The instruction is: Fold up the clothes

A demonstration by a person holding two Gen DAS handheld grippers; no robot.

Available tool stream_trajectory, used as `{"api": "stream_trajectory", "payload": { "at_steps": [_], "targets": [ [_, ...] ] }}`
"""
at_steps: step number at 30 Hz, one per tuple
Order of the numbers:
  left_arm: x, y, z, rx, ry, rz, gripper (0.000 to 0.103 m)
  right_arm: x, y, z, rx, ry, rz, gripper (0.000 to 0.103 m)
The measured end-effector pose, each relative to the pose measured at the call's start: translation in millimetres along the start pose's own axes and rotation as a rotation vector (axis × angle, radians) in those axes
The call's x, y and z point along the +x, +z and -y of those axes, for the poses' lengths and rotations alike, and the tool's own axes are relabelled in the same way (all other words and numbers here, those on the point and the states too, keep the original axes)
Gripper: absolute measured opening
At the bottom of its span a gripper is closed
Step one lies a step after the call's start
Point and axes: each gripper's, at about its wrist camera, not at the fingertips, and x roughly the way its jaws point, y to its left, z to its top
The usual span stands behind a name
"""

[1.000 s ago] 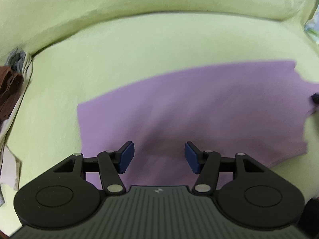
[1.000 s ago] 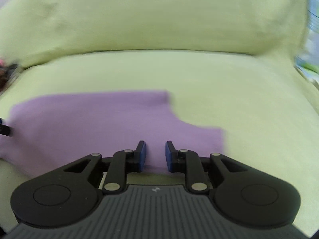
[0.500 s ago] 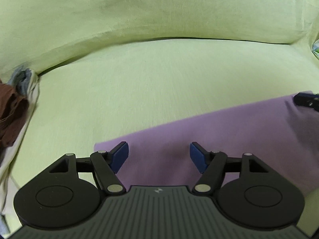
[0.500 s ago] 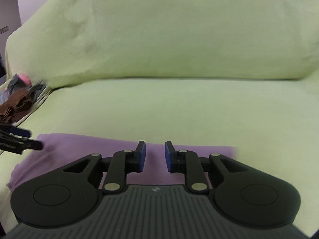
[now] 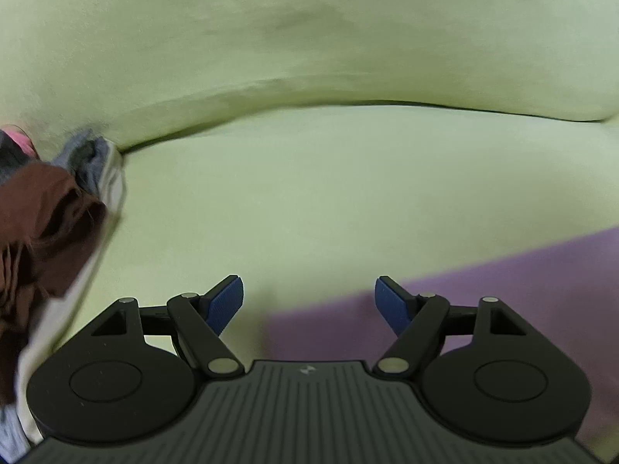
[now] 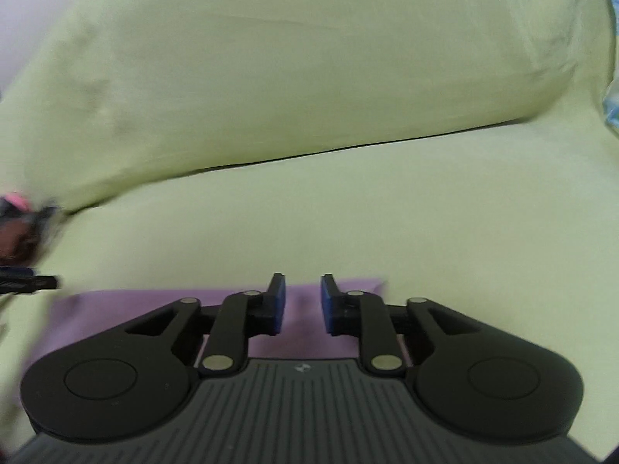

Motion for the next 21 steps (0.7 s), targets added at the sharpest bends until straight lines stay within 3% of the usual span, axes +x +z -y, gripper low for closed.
{"api": "stream_trajectory", "payload": {
  "at_steps": [2,5,6,8,9,12,16,21],
  "targets": [
    [-11,-16,18,0.026,-0.048,-0.002,0.079,-7,-16,-15,-0.012,0.042,-0.024,0.02],
    [-8,-42,32,0.065,-0.008,-0.057,0.079,-5,-42,-13,0.016,0.021,-0.071,0.019],
    [-6,-49,32,0.064,0.011,-0.075,0.079,-6,-46,-8,0.035,0.001,-0.07,0.01],
    [-8,-58,23,0.016,0.023,-0.087,0.079,-15,-47,3,0.075,-0.047,-0.053,0.003],
    [-12,-62,15,-0.026,0.025,-0.1,0.079,-23,-46,8,0.102,-0.091,-0.055,0.005],
    [-21,-71,8,-0.002,0.091,-0.124,0.079,-54,-50,26,0.197,-0.182,-0.04,0.029],
    [-31,-82,-1,-0.016,0.119,-0.155,0.079,-78,-62,50,0.42,-0.196,0.031,0.031],
    [-51,-83,-9,-0.025,0.154,-0.152,0.079,-67,-80,70,0.684,-0.159,0.07,0.034]
  ]
}}
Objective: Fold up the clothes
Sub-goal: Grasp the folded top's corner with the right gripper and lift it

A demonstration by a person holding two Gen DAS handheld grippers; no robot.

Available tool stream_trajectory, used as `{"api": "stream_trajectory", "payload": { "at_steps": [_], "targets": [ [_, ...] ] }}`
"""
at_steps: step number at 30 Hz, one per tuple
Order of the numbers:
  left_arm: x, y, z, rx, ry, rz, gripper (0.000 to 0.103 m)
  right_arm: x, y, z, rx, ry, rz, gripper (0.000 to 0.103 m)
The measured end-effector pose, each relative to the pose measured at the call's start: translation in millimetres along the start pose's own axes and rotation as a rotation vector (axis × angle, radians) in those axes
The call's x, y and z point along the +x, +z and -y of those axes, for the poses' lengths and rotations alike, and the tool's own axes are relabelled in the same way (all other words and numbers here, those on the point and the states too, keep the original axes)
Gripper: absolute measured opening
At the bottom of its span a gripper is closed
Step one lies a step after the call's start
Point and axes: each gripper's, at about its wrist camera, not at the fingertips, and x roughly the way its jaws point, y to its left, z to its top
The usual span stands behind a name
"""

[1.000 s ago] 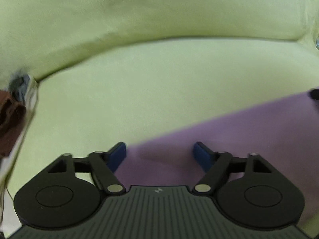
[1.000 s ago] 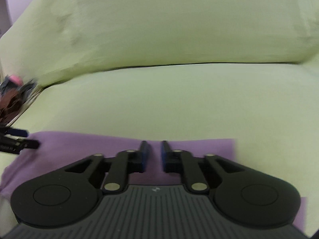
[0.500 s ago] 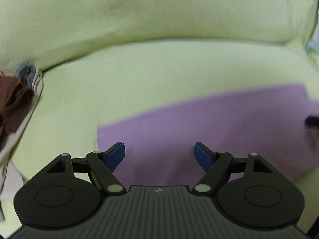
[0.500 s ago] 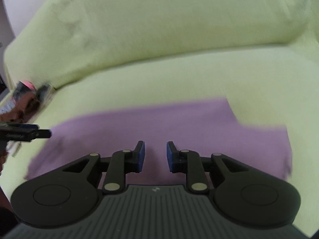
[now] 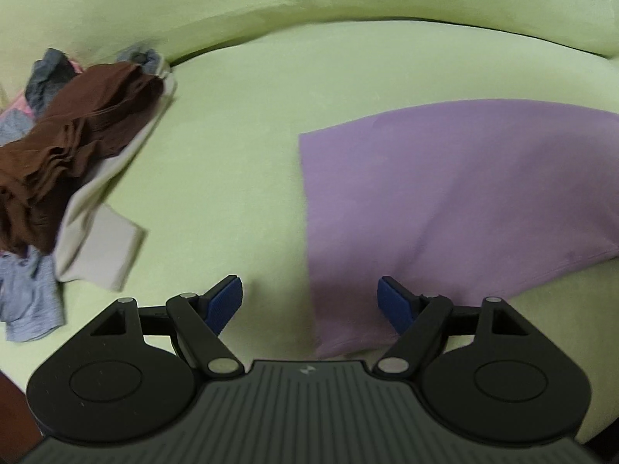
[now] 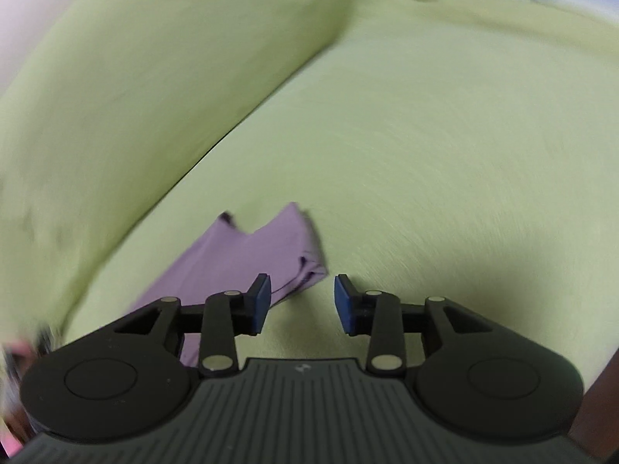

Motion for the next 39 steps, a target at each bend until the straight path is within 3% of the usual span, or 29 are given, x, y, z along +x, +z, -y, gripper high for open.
{"api": "stream_trajectory", "payload": {
  "at_steps": [7,14,15,16,18,22,28,33,39],
  "targets": [
    [-6,11,1,-0.03,-0.055,0.031,0.079,19,-6,18,0.193,0.064,0.107,0.035],
    [-5,8,14,-0.032,-0.093,0.023,0.079,40,-8,7,0.181,0.089,0.13,0.034],
    [-4,7,14,-0.035,-0.097,0.021,0.079,35,-8,7,0.173,0.083,0.134,0.032],
    [-3,7,14,-0.037,-0.099,0.018,0.079,31,-8,6,0.154,0.073,0.132,0.018],
    [-1,6,13,-0.038,-0.099,0.014,0.079,26,-6,5,0.087,0.041,0.111,0.005],
    [-1,3,3,-0.054,-0.094,0.016,0.079,12,2,-21,-0.097,0.016,0.11,0.005],
    [-5,-4,-24,-0.108,-0.076,0.018,0.079,17,-17,-125,-0.504,0.134,0.047,0.005],
    [-10,-14,-51,-0.143,-0.066,0.01,0.079,37,-69,-216,-0.727,0.298,-0.055,0.005],
    [-15,-30,-87,-0.206,-0.067,-0.006,0.079,64,-156,-275,-0.905,0.399,-0.23,0.005]
  ]
}}
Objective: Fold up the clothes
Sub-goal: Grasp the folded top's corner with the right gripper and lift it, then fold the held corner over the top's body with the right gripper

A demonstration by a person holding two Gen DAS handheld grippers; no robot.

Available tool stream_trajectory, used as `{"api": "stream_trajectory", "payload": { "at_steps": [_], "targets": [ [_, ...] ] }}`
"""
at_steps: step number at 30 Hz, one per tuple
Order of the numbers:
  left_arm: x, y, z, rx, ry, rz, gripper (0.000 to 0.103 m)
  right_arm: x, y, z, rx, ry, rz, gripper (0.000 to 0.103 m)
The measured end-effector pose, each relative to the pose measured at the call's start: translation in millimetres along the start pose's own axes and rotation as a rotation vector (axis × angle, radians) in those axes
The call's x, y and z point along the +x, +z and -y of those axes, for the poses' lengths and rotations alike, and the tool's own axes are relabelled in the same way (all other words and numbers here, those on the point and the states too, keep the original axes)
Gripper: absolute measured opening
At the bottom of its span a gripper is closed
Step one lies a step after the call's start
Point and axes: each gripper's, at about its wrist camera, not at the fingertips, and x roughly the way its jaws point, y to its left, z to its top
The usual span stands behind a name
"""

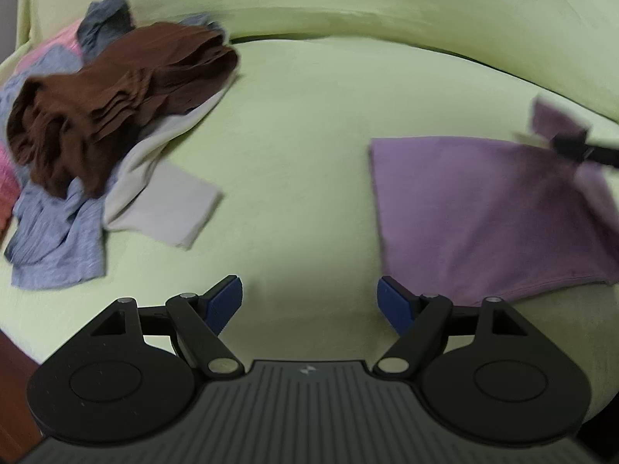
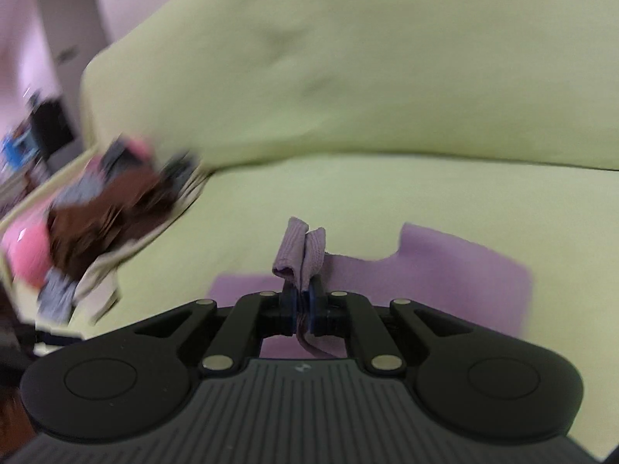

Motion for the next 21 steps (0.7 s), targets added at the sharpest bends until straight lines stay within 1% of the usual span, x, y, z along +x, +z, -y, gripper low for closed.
{"api": "stream_trajectory", "payload": {
  "at_steps": [4,8,14,21],
  "targets": [
    [0,-3,-9,-0.013,-0.013,-0.001,0.079,27,-20,-28,-0.066,0.017,-0.079,0.005],
    [6,-5,-7,-0.005,-0.041,-0.001,0.079,35,-36,-34,-0.095,0.016,-0.098,0.005],
    [15,-6,-3,-0.007,-0.057,-0.004,0.079,32,-34,-37,-0.118,0.027,-0.097,0.005],
    [17,-7,-5,-0.014,-0.057,-0.003,0.079,47,-37,-51,-0.156,0.04,-0.119,0.005]
  ]
}}
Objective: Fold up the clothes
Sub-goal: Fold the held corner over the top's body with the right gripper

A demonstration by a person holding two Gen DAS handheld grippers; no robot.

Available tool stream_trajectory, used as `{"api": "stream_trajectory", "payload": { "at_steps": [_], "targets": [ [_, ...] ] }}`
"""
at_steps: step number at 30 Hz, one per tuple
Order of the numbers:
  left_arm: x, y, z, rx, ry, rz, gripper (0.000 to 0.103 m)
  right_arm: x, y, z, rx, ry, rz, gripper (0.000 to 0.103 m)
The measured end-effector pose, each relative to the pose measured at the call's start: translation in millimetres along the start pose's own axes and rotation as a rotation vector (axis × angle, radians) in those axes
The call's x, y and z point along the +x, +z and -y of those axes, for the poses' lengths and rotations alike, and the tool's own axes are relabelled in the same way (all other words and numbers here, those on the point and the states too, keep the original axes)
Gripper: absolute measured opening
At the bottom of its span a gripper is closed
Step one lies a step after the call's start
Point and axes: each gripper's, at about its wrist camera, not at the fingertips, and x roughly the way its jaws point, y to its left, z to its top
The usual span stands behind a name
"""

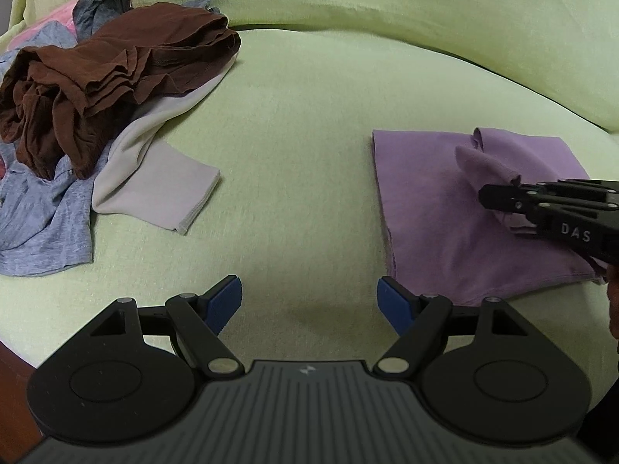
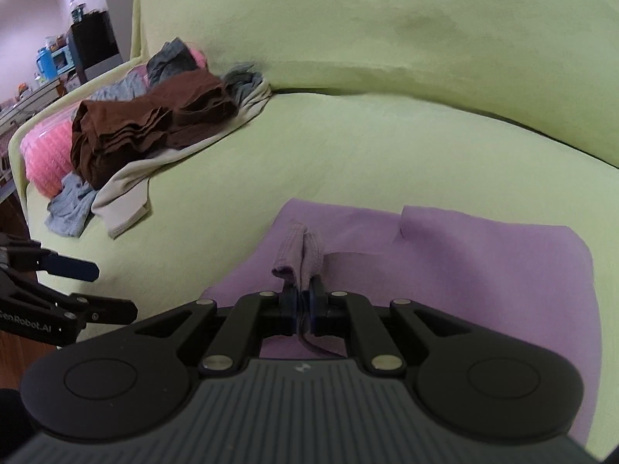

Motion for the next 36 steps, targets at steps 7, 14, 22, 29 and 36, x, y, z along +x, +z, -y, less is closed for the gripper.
{"api": "stream_trajectory", "payload": {
  "at_steps": [7,14,22,29,36],
  "targets": [
    [4,0,-2,-0.006,0.002,-0.004,0.079,9,4,-5,-0.001,0.015,0.003,0.005],
    [6,1,-3,-0.013,-0.001,-0.007,0.079,15,4,-12,-0.021,0.032,-0.002,0.005],
    [8,2,-5,-0.02,-0.003,-0.009,0.079,19,-1,-14,-0.028,0.035,-0.028,0.008],
    [9,3,-5,-0.017,-0.002,-0.008,0.079,19,-5,-28,-0.05,0.093,-0.053,0.057],
    [10,4,-6,-0.029,0.002,-0.004,0.079,10,-7,-30,-0.071,0.096,-0.037,0.048]
  ]
}}
